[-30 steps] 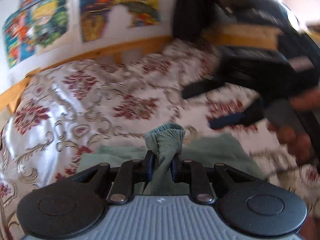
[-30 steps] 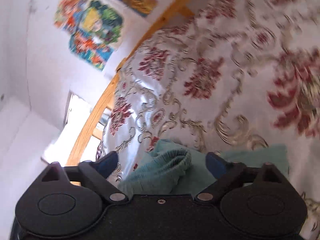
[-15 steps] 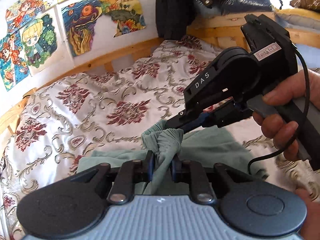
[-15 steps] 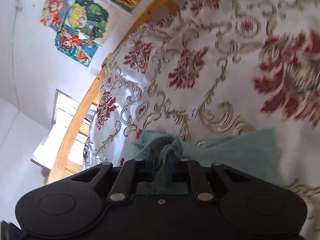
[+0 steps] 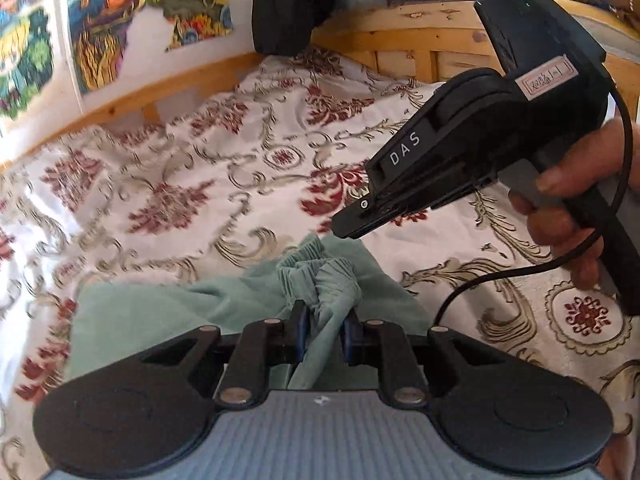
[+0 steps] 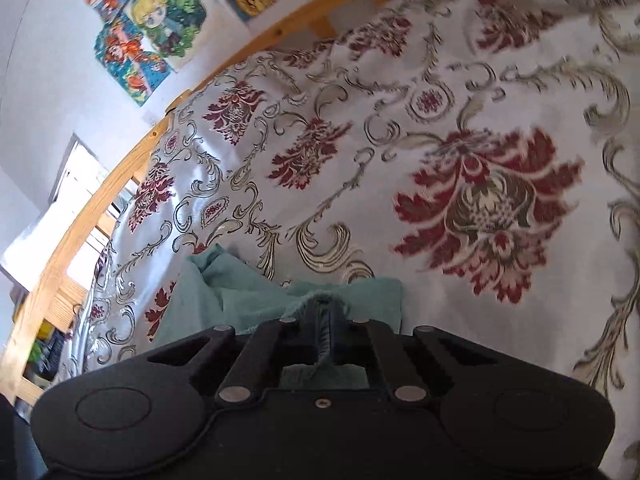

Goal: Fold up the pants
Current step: 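Grasp the elastic waistband with the left tool while the right tool grasps beside it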

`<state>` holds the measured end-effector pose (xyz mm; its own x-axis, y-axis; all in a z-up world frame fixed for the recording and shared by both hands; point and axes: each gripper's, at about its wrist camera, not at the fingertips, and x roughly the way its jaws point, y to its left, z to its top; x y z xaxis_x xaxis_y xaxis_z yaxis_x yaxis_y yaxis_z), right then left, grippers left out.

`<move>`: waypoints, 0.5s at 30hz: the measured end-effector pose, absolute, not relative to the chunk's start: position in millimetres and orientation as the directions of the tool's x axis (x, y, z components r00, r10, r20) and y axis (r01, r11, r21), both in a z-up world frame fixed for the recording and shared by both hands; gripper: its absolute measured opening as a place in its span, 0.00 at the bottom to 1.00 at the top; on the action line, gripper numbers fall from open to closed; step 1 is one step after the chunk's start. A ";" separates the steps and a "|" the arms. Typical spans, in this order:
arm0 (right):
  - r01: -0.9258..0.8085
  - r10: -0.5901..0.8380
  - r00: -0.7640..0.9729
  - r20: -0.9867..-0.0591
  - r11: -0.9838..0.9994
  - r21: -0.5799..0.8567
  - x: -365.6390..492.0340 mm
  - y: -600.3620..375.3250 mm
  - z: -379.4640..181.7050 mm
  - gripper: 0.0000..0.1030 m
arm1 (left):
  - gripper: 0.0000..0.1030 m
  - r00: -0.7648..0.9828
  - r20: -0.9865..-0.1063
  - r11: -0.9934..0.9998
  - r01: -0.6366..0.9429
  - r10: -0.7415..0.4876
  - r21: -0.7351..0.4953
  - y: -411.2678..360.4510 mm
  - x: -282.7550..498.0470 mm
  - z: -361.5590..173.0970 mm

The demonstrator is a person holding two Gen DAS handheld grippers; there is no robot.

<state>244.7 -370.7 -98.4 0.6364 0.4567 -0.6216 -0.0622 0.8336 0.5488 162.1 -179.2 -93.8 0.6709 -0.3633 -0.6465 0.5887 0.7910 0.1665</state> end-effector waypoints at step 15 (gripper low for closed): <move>-0.027 0.507 0.600 -0.619 0.786 0.617 264.9 -354.8 -107.9 0.18 | 0.19 0.689 -0.628 0.767 0.603 -0.362 0.220 -181.3 150.6 -104.0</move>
